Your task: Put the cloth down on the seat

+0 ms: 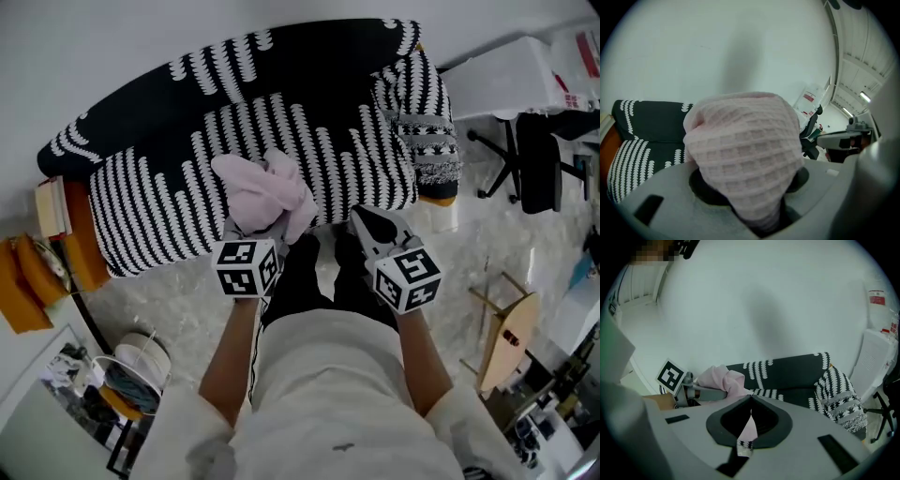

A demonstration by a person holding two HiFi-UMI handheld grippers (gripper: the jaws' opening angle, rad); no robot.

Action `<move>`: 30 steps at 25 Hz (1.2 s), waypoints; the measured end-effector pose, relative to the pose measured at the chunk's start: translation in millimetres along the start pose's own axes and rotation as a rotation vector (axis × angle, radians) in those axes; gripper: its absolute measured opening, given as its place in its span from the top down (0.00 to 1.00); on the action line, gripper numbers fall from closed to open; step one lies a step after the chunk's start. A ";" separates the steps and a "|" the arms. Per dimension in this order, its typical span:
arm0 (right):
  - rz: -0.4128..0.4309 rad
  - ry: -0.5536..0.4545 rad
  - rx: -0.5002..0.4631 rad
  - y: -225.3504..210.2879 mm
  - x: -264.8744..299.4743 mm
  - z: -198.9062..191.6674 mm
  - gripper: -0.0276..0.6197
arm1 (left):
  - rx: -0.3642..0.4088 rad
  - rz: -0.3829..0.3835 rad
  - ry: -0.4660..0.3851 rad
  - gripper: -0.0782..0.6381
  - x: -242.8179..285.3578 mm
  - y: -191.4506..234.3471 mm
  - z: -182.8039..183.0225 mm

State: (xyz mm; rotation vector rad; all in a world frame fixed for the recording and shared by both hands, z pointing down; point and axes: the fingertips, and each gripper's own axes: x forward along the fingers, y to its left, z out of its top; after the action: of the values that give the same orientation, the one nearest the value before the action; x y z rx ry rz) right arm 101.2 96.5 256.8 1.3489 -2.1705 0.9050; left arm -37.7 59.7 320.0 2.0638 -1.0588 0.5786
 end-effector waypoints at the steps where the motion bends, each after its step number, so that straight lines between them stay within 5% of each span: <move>1: -0.003 0.009 0.003 -0.3 4.2 -2.7 0.95 | -0.008 0.005 0.002 0.54 4.5 5.7 -2.9; 30: 0.128 0.178 0.052 -21.3 117.0 -75.4 0.95 | -0.110 0.074 0.122 0.52 140.2 86.6 -100.2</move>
State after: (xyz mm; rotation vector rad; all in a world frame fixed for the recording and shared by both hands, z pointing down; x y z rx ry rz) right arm 70.6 71.2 391.9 1.1161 -2.1282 1.0931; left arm -36.9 33.8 511.1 1.8766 -1.0751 0.6601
